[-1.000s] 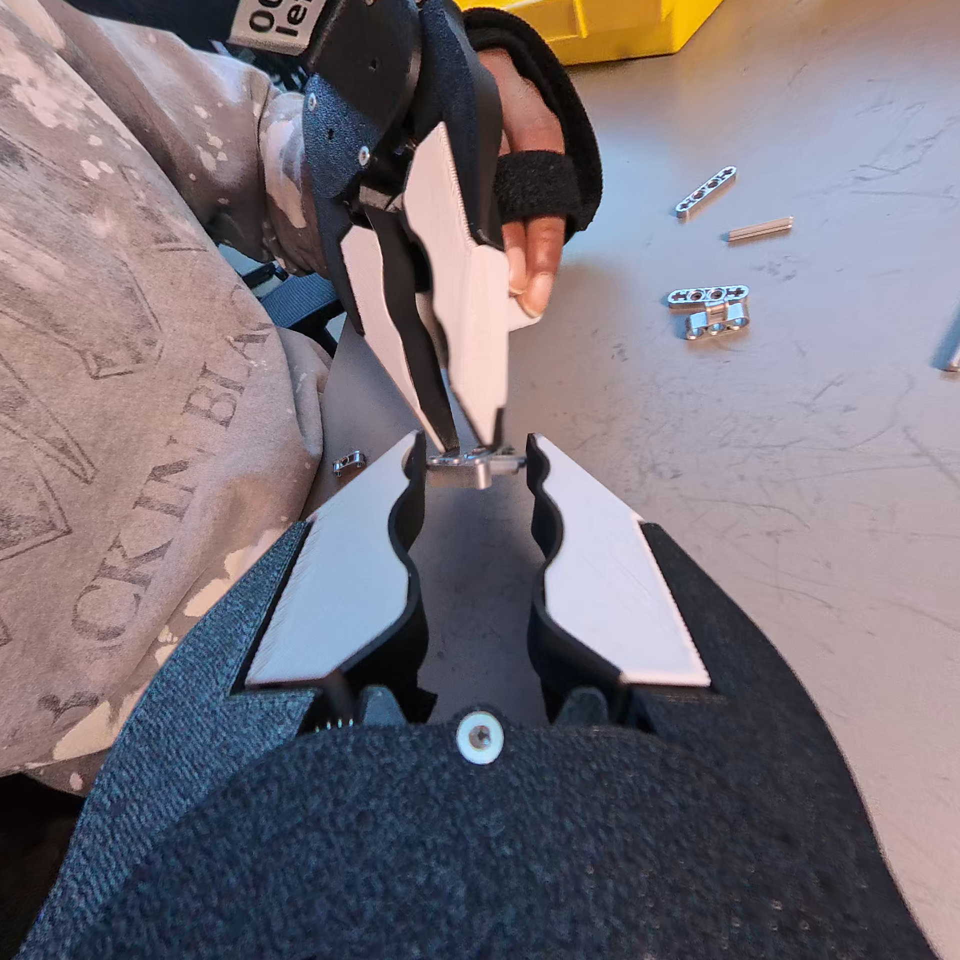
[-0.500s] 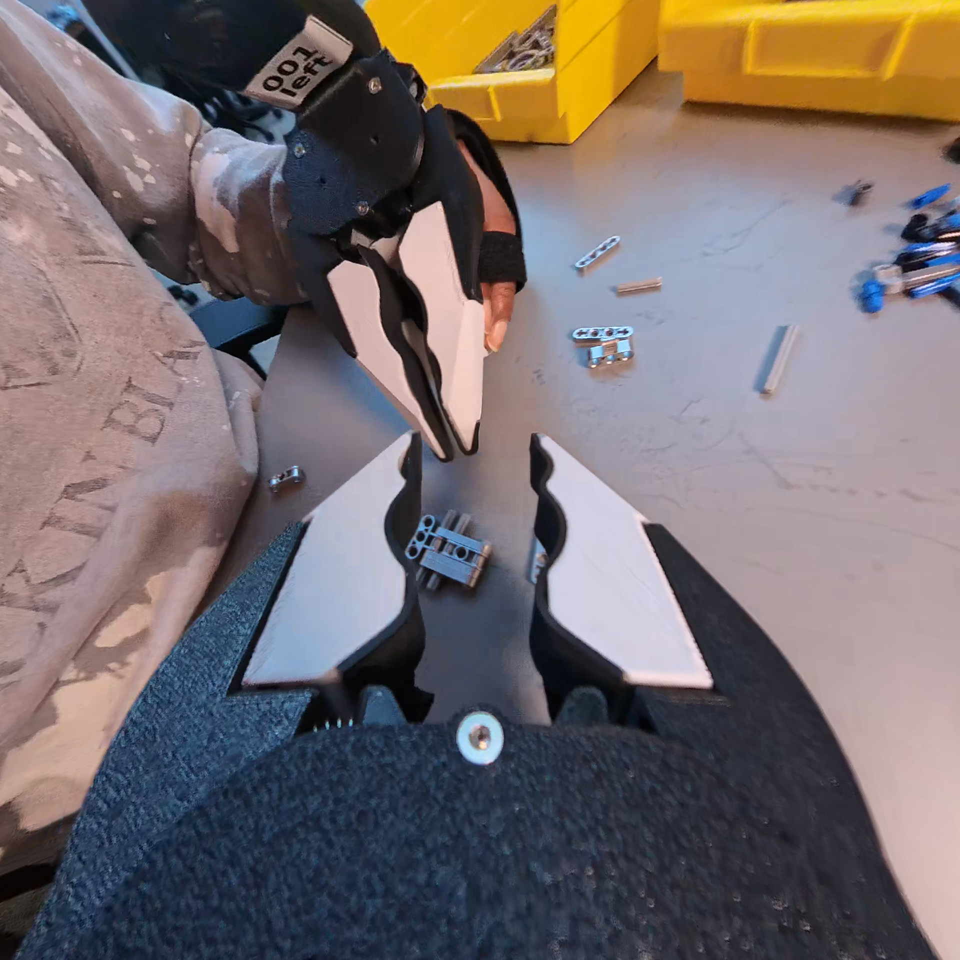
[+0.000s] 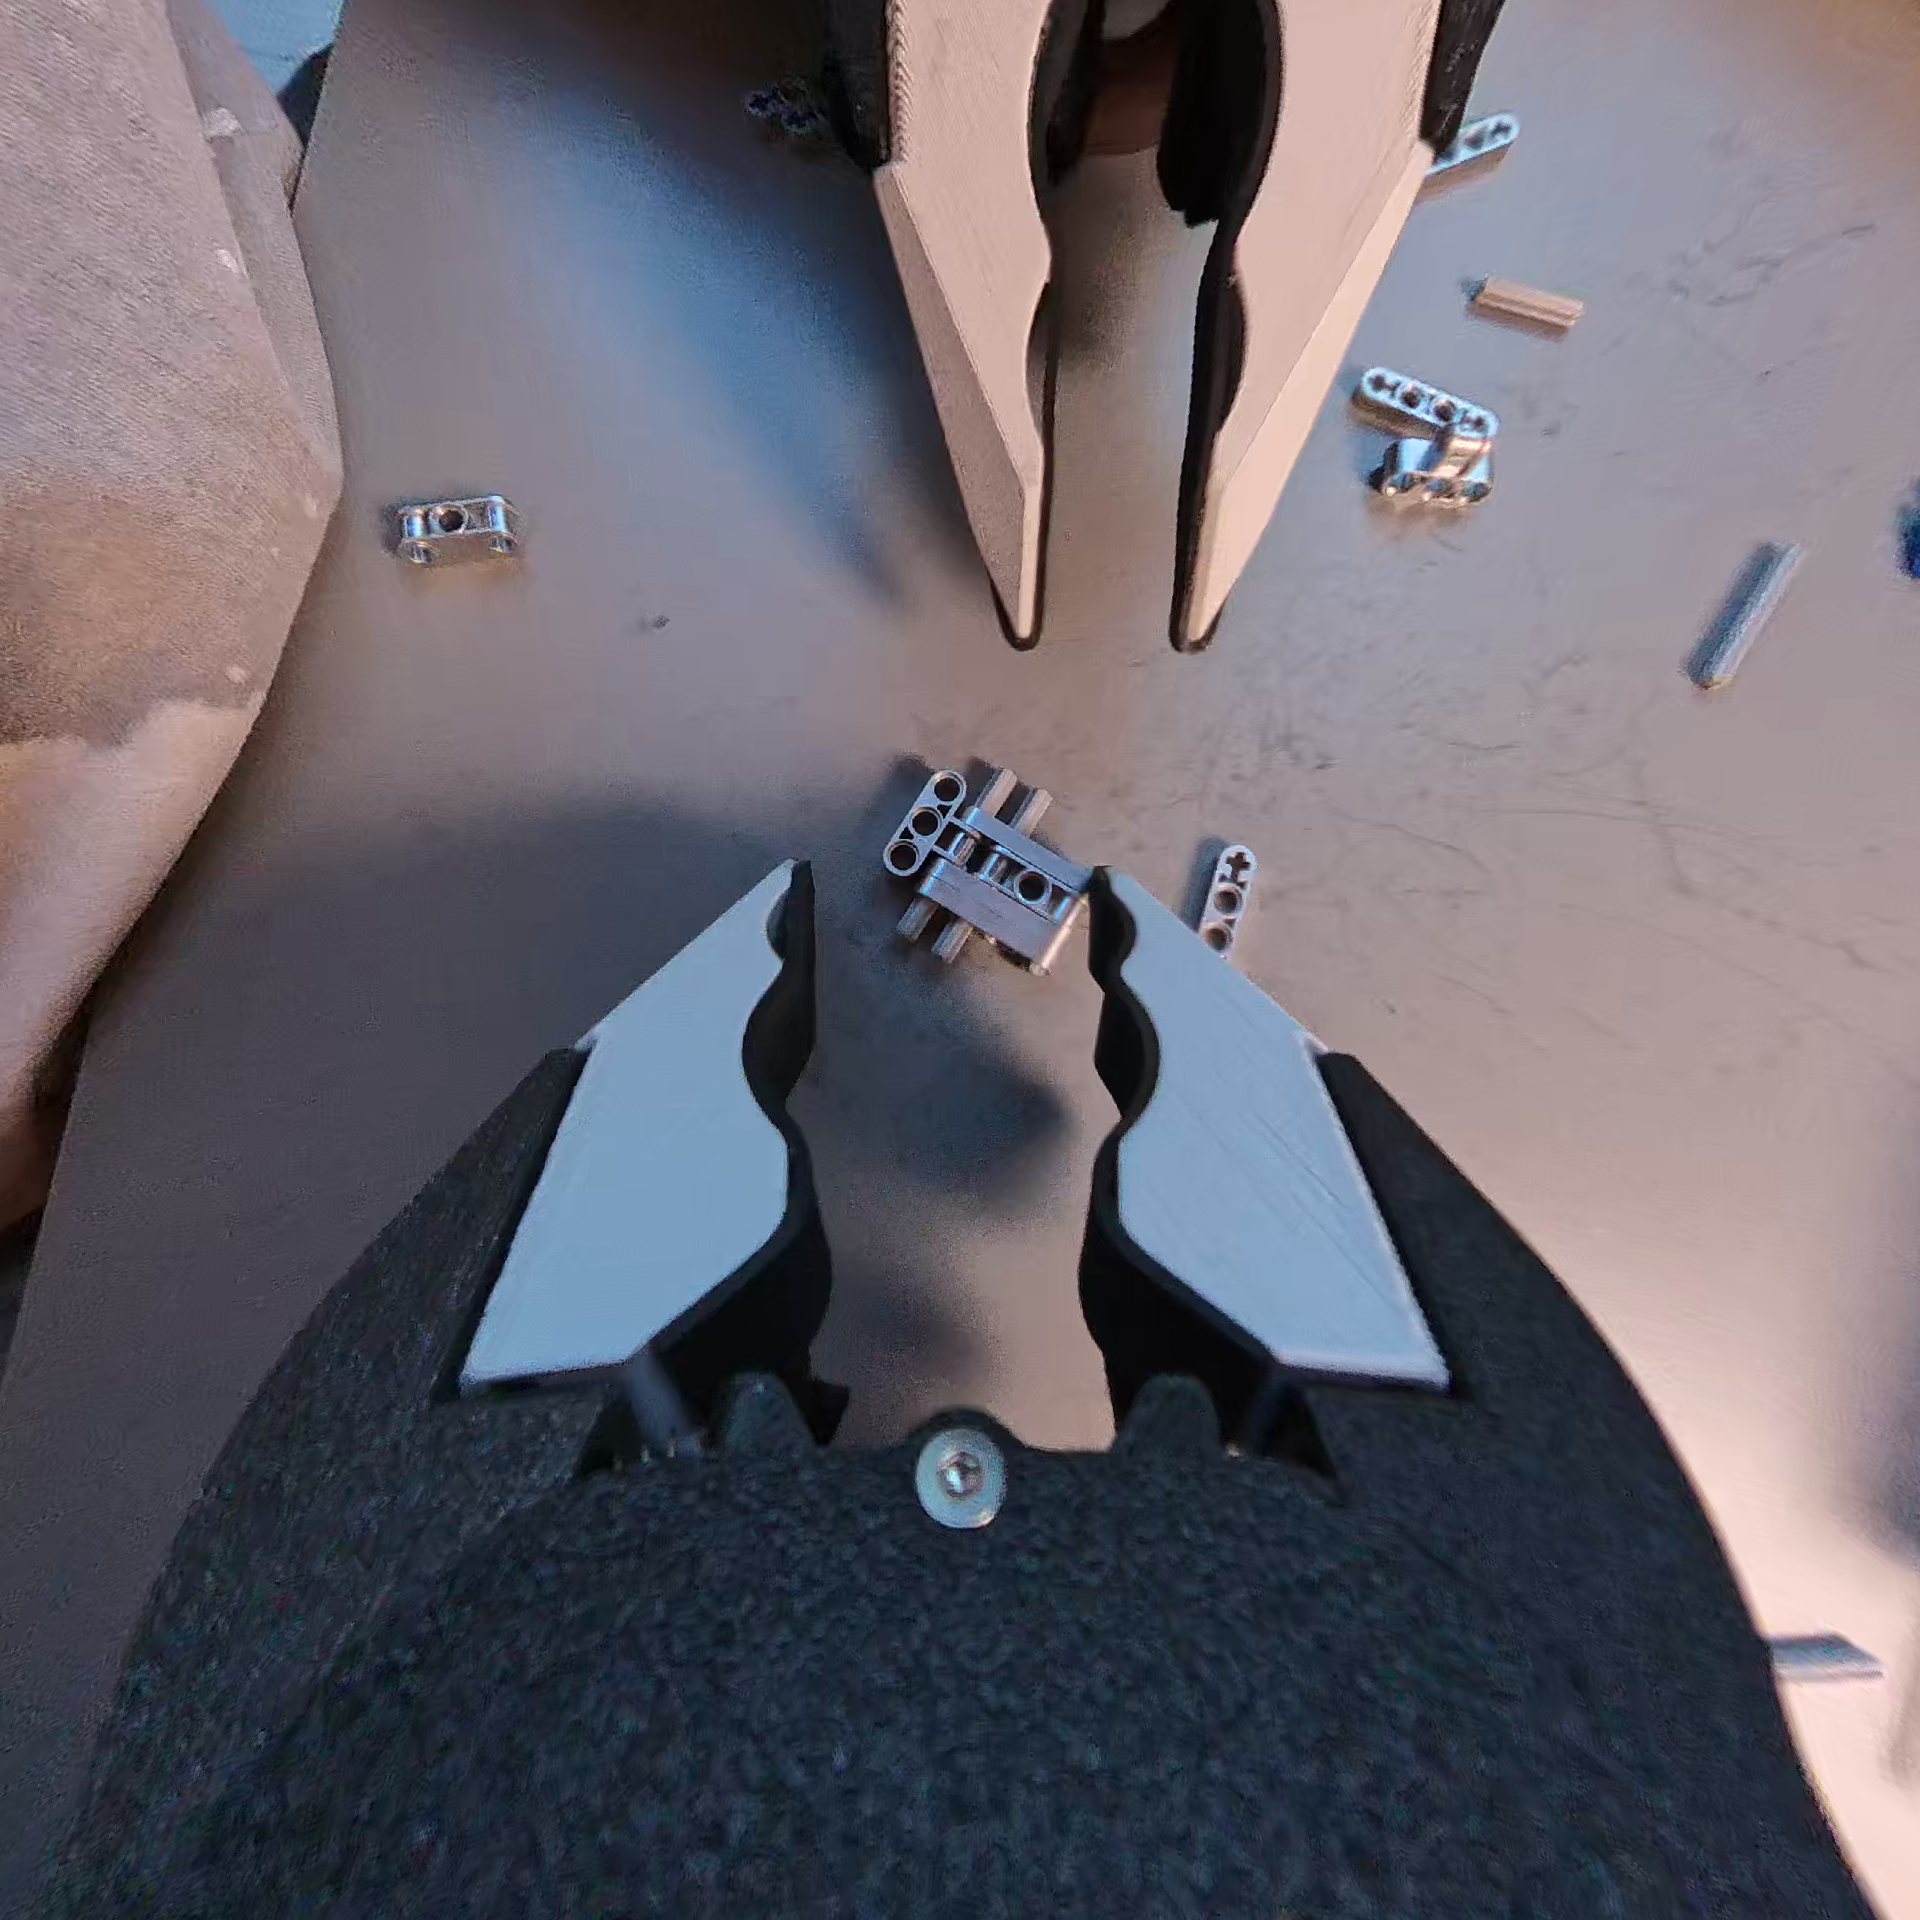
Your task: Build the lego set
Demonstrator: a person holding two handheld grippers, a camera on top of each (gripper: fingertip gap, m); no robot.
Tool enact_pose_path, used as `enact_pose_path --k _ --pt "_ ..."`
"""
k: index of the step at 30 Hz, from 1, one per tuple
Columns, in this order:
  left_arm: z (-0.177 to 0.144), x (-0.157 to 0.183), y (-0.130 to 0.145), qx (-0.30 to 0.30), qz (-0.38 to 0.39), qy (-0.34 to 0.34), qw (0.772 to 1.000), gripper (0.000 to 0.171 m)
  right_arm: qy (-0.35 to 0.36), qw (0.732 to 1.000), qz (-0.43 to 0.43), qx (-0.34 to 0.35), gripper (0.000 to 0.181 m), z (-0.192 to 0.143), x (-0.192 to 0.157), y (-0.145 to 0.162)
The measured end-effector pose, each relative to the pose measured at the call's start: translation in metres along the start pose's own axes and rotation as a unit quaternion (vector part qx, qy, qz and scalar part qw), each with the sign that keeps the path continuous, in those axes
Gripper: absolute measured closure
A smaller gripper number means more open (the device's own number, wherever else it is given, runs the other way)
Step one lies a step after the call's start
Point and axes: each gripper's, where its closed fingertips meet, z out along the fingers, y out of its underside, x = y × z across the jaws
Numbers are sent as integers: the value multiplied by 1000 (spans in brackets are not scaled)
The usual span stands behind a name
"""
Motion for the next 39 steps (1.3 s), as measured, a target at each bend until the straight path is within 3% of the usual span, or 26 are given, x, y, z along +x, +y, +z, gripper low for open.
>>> enact_pose_path --k 4,12,18,21,22,23,25,28,30,33,36,39 --pt "1 5 0 -3 8 9 1000 151 1 1000 16 -8 143 5 4 3" --pt "5 19 -3 -6 32 25 999 148 1 994 108 1 143 4 12 1" --pt "10 13 -6 -28 125 -45 991 148 -48 968 232 77 143 0 17 -21" --pt "7 6 -10 -30 158 -83 984 165 -73 951 278 113 146 -2 19 -30" --pt "6 4 -10 -31 159 -91 983 165 -86 947 279 131 156 -5 18 -34" --pt "4 1 -11 -27 152 -93 984 165 -96 944 275 155 155 -9 17 -41" --pt "-1 -3 -17 3 101 -82 991 165 -87 945 246 197 146 -21 21 -52" --pt "-17 -9 -39 102 -38 -28 994 165 -29 960 171 218 140 -35 30 -53" --pt "-31 -17 -56 181 -138 19 974 165 -2 963 143 229 140 -39 35 -52" --pt "-46 -31 -75 273 -261 83 922 166 -2 945 155 287 147 -49 38 -68" --pt "-48 -39 -82 316 -329 125 881 166 -3 923 189 335 161 -57 49 -79" --pt "-44 -42 -82 321 -355 139 867 166 -20 904 220 365 169 -64 54 -84"
